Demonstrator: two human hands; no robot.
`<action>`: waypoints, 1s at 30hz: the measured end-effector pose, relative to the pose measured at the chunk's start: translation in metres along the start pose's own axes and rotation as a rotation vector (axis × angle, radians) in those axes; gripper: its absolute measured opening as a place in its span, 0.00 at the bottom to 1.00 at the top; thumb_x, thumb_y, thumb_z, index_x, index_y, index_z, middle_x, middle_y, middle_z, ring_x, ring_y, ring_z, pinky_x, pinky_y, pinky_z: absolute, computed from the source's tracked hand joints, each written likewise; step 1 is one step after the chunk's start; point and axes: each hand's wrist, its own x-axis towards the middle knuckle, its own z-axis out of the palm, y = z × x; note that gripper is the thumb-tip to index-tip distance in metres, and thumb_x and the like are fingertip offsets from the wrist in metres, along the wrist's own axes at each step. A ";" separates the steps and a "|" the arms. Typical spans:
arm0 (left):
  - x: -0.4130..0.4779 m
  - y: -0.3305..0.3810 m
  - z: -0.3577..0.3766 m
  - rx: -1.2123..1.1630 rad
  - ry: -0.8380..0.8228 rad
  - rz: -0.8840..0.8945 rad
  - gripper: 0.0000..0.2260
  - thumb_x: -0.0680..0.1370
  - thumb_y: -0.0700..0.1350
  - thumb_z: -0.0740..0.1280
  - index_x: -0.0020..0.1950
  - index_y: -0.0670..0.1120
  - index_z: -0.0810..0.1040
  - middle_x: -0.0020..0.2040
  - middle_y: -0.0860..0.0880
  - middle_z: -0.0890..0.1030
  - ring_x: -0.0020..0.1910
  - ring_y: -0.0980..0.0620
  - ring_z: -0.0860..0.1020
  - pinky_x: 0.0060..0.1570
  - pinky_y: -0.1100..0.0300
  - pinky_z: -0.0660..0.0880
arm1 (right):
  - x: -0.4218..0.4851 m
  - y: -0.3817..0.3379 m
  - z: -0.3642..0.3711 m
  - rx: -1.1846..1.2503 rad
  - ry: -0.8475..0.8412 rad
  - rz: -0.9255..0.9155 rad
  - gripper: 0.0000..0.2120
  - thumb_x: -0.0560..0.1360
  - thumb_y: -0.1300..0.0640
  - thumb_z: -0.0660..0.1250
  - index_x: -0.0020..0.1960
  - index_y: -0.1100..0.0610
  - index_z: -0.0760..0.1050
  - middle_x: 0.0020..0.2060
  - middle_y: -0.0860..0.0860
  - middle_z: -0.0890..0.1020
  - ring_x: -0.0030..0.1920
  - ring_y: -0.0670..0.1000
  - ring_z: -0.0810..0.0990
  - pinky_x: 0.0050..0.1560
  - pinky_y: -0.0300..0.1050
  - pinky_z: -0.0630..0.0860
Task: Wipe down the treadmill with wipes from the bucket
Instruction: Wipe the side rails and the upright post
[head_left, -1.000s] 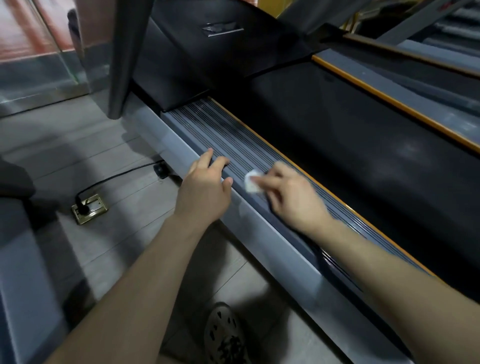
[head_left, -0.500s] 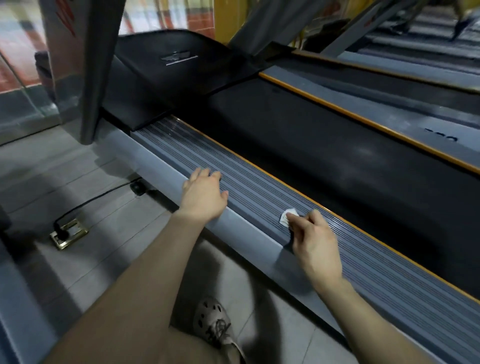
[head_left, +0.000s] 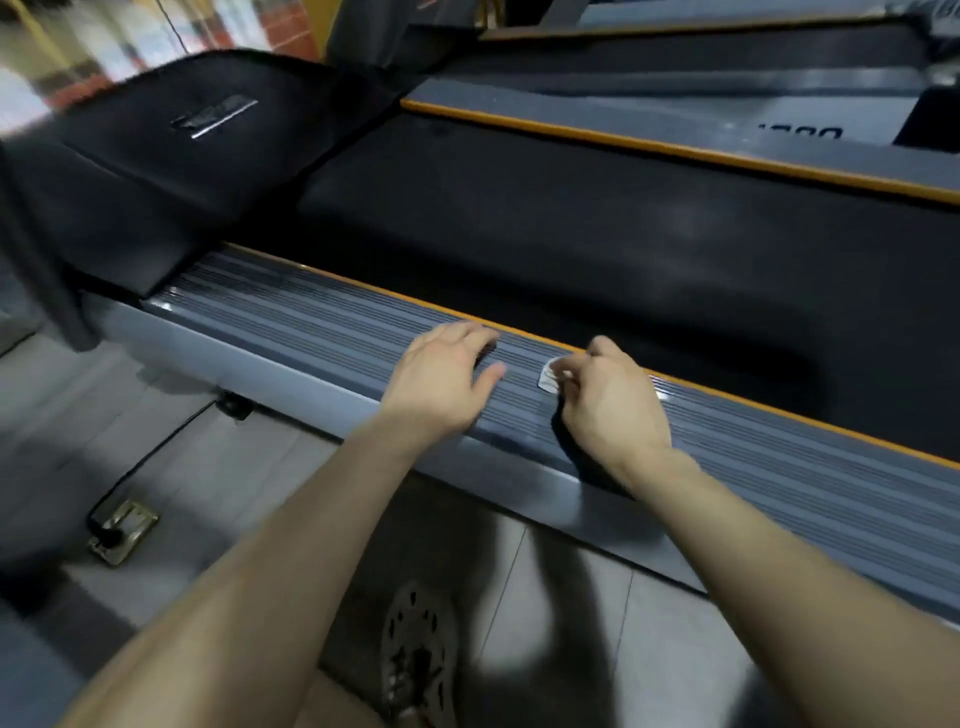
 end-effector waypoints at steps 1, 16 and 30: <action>0.004 -0.005 -0.001 -0.022 0.031 -0.023 0.22 0.85 0.59 0.62 0.75 0.51 0.76 0.75 0.50 0.77 0.75 0.47 0.72 0.76 0.47 0.67 | 0.005 -0.001 0.005 0.004 0.009 -0.014 0.13 0.79 0.61 0.66 0.57 0.51 0.86 0.45 0.51 0.71 0.46 0.60 0.77 0.42 0.50 0.73; 0.011 -0.036 -0.017 0.183 -0.101 0.112 0.29 0.83 0.67 0.56 0.78 0.51 0.75 0.76 0.49 0.76 0.74 0.45 0.71 0.74 0.45 0.69 | -0.017 -0.011 0.016 0.105 0.091 0.096 0.10 0.80 0.62 0.66 0.55 0.54 0.85 0.43 0.51 0.68 0.46 0.58 0.75 0.42 0.51 0.73; -0.051 -0.152 -0.073 0.215 -0.118 -0.100 0.25 0.83 0.60 0.67 0.75 0.49 0.78 0.70 0.45 0.79 0.70 0.40 0.75 0.68 0.45 0.75 | -0.048 -0.035 0.031 -0.109 0.198 0.252 0.10 0.79 0.60 0.67 0.55 0.56 0.85 0.44 0.54 0.72 0.48 0.62 0.74 0.43 0.51 0.72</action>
